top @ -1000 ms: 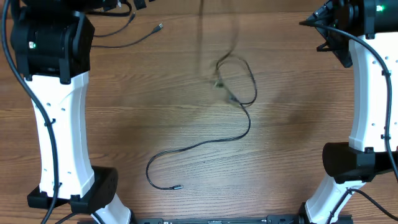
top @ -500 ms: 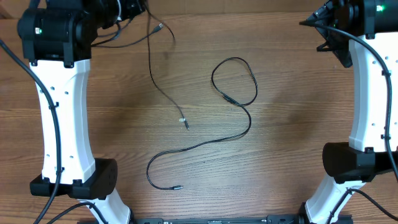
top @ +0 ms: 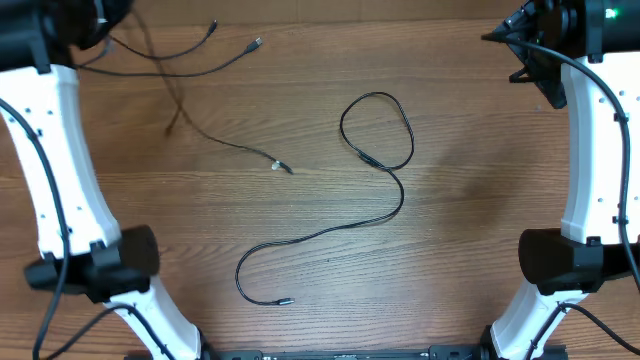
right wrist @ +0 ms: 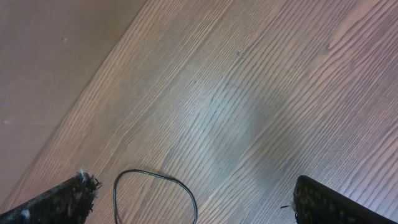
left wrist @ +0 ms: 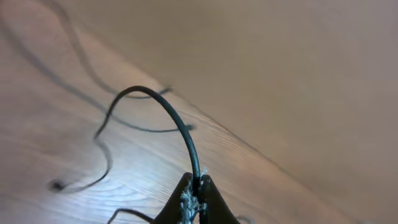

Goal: Untangle cables

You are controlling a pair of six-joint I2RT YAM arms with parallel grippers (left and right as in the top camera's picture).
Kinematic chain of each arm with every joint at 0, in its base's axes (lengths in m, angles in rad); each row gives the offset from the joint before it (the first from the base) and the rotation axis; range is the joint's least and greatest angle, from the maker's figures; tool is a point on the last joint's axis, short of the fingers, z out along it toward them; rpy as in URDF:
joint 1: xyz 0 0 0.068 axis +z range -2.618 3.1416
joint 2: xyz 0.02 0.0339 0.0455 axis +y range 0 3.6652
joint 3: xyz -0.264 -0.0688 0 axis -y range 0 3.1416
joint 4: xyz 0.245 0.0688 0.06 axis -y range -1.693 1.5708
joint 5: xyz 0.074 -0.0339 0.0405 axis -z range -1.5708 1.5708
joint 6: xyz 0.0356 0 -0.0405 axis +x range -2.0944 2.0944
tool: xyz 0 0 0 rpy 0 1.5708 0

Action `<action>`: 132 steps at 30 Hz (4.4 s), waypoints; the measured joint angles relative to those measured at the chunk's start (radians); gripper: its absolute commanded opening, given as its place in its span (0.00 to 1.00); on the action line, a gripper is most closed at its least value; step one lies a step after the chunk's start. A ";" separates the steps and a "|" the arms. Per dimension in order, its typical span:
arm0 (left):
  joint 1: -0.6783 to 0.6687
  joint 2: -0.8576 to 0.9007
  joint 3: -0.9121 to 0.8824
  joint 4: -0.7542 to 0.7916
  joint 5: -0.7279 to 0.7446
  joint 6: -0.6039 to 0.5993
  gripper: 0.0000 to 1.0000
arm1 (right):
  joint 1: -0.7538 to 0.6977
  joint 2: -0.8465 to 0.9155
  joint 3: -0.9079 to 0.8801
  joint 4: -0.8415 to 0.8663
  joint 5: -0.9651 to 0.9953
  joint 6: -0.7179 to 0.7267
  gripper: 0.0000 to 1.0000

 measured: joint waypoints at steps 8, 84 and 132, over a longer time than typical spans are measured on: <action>0.196 0.149 0.000 0.008 0.040 -0.061 0.04 | 0.000 0.000 0.000 0.000 0.000 0.000 1.00; -0.141 0.178 -0.467 -0.232 -0.127 0.270 0.73 | 0.000 0.000 0.000 0.000 0.000 0.000 1.00; -0.013 0.188 -0.549 0.128 -0.267 0.151 0.04 | 0.000 0.000 0.000 0.000 0.000 0.000 1.00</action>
